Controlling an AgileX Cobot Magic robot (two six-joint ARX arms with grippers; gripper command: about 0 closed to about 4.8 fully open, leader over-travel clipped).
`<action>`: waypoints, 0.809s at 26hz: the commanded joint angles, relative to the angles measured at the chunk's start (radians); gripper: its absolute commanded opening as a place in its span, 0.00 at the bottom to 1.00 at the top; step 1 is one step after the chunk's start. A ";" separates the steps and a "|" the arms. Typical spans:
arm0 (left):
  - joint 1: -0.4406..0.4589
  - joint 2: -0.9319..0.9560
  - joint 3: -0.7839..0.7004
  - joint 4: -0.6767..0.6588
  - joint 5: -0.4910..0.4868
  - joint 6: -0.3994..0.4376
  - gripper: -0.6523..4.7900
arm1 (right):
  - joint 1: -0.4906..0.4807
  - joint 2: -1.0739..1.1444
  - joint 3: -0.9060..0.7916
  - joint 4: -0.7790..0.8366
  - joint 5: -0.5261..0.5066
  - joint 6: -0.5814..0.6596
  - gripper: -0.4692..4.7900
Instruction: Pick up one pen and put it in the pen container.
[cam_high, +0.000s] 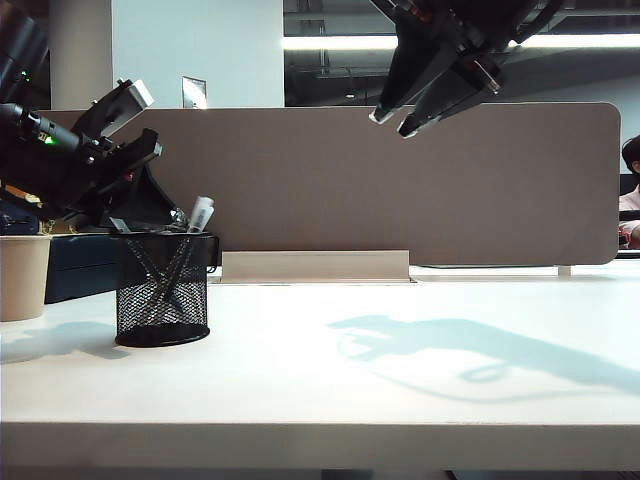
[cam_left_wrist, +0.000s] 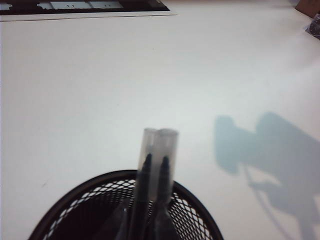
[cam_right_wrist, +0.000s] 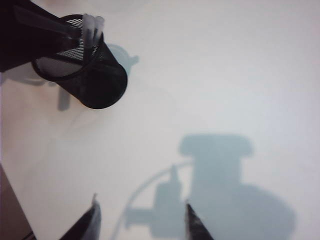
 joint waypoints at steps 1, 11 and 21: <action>0.000 -0.002 0.003 0.000 0.008 0.001 0.28 | -0.001 -0.005 0.002 0.008 0.018 -0.006 0.49; 0.000 -0.045 0.050 0.024 0.048 -0.006 0.29 | -0.013 -0.006 0.003 0.025 0.080 -0.005 0.49; 0.001 -0.251 0.077 -0.131 -0.001 0.065 0.29 | -0.059 -0.108 0.005 0.047 0.080 0.007 0.49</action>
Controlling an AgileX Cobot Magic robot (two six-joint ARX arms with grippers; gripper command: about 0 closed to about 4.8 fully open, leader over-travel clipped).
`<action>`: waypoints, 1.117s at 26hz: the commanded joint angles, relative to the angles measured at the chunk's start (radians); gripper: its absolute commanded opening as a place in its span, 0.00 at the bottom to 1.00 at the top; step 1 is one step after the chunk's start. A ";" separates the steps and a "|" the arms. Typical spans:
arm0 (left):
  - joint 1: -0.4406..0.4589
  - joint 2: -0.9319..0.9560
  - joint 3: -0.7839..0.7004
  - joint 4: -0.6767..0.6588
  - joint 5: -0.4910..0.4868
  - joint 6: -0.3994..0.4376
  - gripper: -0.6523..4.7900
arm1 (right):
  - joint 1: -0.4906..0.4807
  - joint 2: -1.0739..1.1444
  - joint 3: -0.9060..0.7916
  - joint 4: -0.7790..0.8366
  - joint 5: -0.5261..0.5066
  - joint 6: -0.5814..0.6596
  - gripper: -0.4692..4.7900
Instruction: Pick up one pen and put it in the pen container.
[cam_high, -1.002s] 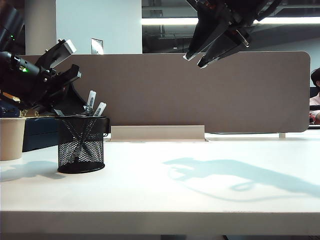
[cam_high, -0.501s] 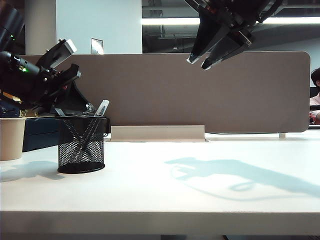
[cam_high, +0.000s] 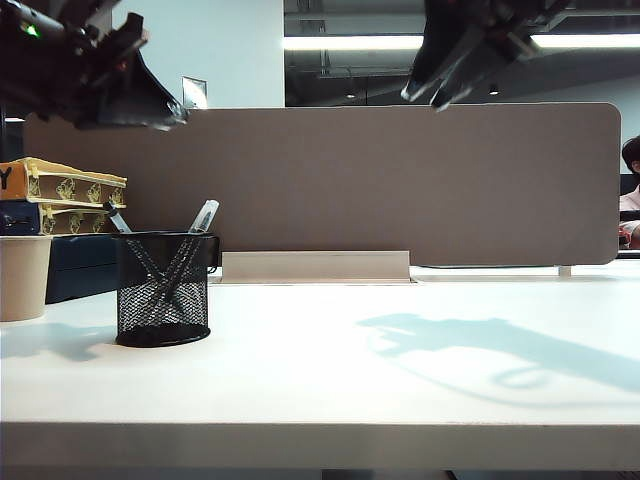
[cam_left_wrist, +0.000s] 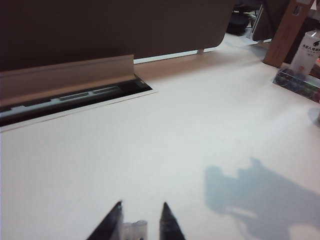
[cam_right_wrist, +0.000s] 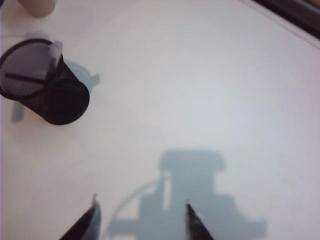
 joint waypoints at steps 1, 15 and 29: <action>0.001 -0.066 0.006 -0.092 -0.024 0.045 0.29 | -0.010 -0.055 0.005 0.025 0.008 0.008 0.49; 0.000 -0.334 0.005 -0.409 -0.091 0.162 0.29 | -0.023 -0.194 0.004 -0.093 0.025 0.023 0.49; 0.000 -0.505 -0.098 -0.543 -0.172 0.171 0.33 | -0.023 -0.322 0.002 -0.151 0.117 0.024 0.49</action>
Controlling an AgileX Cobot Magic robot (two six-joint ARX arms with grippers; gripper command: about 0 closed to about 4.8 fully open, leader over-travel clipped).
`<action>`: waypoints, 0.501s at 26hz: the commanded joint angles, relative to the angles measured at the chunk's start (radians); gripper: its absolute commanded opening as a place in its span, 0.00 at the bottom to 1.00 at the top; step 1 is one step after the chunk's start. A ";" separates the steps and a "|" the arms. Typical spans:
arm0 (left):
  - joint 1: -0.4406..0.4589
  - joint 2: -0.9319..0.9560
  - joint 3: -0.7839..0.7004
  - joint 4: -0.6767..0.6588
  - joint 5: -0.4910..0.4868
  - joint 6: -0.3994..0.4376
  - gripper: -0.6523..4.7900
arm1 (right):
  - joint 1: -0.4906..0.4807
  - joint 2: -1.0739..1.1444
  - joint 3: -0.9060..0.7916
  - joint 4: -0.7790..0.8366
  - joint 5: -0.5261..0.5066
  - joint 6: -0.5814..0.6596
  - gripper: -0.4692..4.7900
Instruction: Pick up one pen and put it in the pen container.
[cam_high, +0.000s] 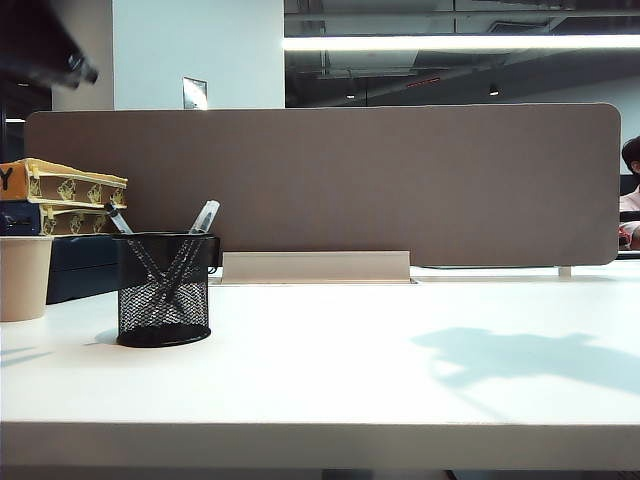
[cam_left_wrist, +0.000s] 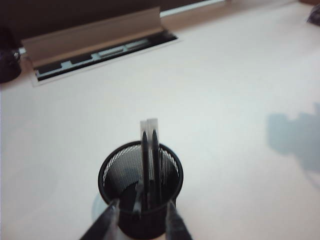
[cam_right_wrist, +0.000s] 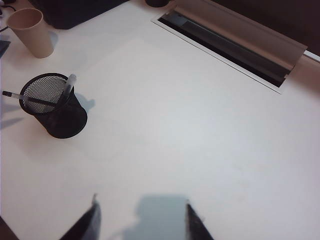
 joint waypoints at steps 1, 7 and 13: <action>0.001 -0.059 -0.036 0.009 -0.017 -0.008 0.33 | 0.000 -0.029 0.002 -0.032 0.040 -0.003 0.49; 0.001 -0.212 -0.110 -0.062 -0.017 -0.020 0.34 | 0.000 -0.067 -0.013 -0.091 0.072 -0.002 0.49; 0.001 -0.282 -0.113 -0.132 -0.020 -0.023 0.34 | 0.000 -0.126 -0.151 -0.095 0.073 0.005 0.49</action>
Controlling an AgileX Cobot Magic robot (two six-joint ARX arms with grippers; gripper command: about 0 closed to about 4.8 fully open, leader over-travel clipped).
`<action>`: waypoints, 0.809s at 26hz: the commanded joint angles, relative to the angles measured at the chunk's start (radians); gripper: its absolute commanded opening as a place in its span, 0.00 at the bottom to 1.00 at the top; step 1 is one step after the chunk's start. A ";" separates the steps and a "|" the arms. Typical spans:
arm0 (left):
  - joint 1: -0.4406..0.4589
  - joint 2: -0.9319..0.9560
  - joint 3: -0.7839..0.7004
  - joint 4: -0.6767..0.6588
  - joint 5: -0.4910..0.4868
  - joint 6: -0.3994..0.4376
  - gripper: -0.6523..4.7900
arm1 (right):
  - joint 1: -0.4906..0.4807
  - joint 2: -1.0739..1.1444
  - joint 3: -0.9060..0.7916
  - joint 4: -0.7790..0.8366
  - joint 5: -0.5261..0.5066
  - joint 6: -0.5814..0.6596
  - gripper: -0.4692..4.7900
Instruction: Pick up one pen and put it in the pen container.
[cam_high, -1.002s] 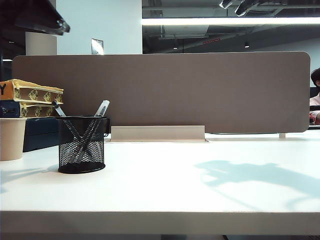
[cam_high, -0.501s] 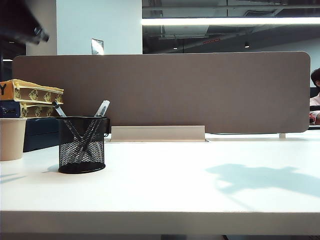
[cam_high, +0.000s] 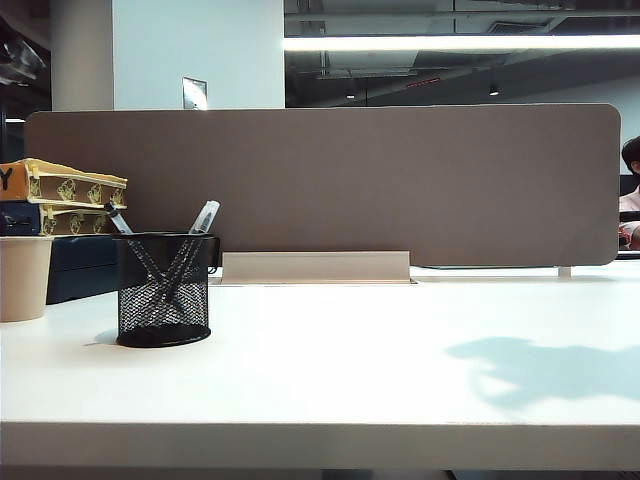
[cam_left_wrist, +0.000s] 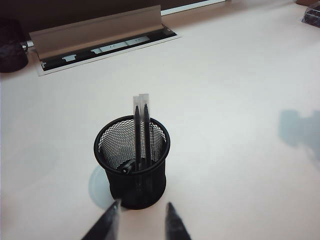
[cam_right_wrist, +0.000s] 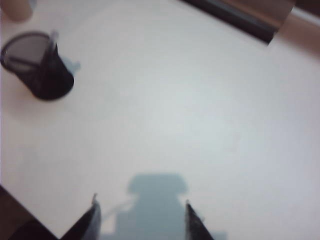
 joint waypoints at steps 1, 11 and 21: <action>0.001 -0.029 0.002 -0.029 -0.005 -0.001 0.34 | 0.000 -0.049 -0.100 0.006 0.002 0.005 0.49; 0.001 -0.127 -0.062 -0.113 -0.022 -0.023 0.34 | 0.000 -0.201 -0.300 0.026 -0.002 0.080 0.49; 0.001 -0.269 -0.128 -0.123 -0.052 -0.119 0.35 | 0.000 -0.344 -0.473 0.113 -0.002 0.182 0.49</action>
